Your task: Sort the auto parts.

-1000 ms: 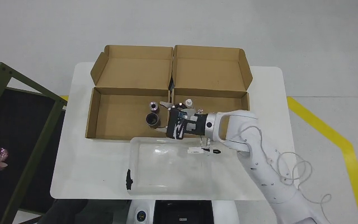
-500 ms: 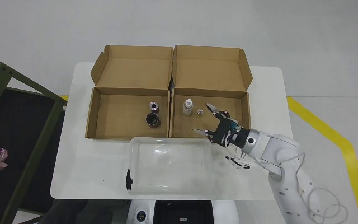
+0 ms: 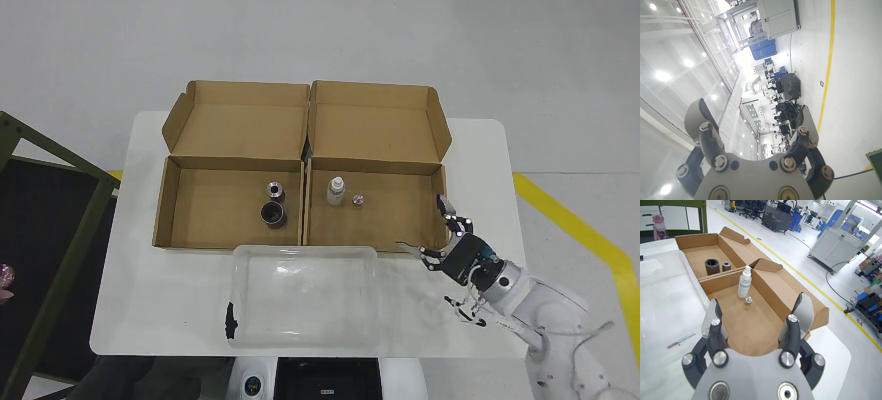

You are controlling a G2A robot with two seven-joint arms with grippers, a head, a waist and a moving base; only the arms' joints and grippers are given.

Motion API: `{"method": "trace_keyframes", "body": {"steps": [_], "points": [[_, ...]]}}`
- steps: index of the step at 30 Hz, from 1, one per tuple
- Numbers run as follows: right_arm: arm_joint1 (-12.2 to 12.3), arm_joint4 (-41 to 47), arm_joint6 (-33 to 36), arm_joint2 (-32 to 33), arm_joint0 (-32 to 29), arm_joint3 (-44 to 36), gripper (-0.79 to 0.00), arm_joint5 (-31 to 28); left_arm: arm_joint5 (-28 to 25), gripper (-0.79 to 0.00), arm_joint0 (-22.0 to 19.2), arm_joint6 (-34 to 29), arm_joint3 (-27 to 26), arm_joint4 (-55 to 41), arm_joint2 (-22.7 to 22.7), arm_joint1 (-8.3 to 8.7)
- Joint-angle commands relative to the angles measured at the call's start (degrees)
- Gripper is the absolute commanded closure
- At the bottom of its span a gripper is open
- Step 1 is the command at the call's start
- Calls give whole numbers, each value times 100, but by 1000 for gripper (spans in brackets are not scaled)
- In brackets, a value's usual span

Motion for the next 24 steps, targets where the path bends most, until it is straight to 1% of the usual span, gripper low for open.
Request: {"method": "trace_keyframes", "body": {"steps": [1,5,9,11,13,24], "points": [[16,24,-141,156,-171,-2,-668,42,0,-785,0,0,0,0,0,0],[42,39,-366,343,-448,26,-677,89,0,-785,0,0,0,0,0,0],[57,50,-545,395,-621,79,-686,180,0,-785,0,0,0,0,0,0],[64,58,-619,401,-676,105,-714,227,0,-785,0,0,0,0,0,0],[67,72,-690,405,-720,125,-785,322,0,-785,0,0,0,0,0,0],[88,60,-863,289,-720,305,-785,503,0,-785,0,0,0,0,0,0]]}}
